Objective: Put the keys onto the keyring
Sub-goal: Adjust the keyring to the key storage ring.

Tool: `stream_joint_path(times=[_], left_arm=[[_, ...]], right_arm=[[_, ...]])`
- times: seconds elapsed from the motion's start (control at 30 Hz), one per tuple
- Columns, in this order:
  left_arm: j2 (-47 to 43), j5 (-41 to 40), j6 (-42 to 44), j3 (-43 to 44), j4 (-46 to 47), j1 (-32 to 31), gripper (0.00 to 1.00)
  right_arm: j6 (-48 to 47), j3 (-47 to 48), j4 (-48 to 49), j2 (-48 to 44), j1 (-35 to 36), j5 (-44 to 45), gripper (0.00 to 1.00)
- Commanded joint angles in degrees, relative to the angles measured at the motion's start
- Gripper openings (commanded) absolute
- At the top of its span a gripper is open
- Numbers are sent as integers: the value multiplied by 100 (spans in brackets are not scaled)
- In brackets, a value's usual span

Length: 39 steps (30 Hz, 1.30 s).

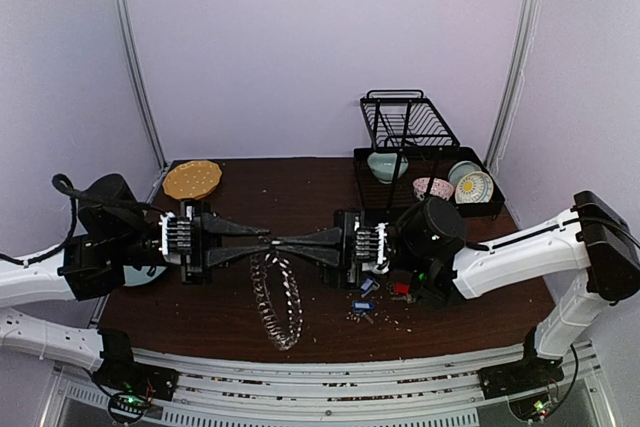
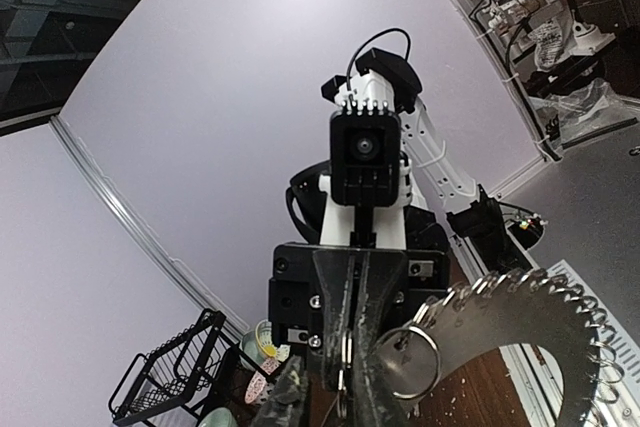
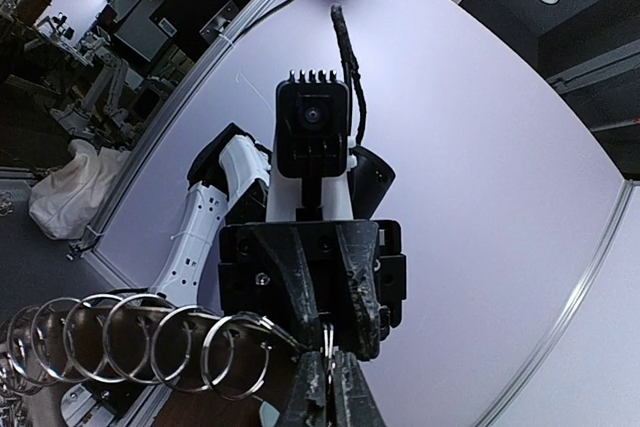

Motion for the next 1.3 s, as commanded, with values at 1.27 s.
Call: stream_joint_path(times=[1.27], left_arm=[[375, -652, 246, 40, -45, -166, 11]], right_arm=[[-1587, 488, -1687, -603, 548, 1645, 0]])
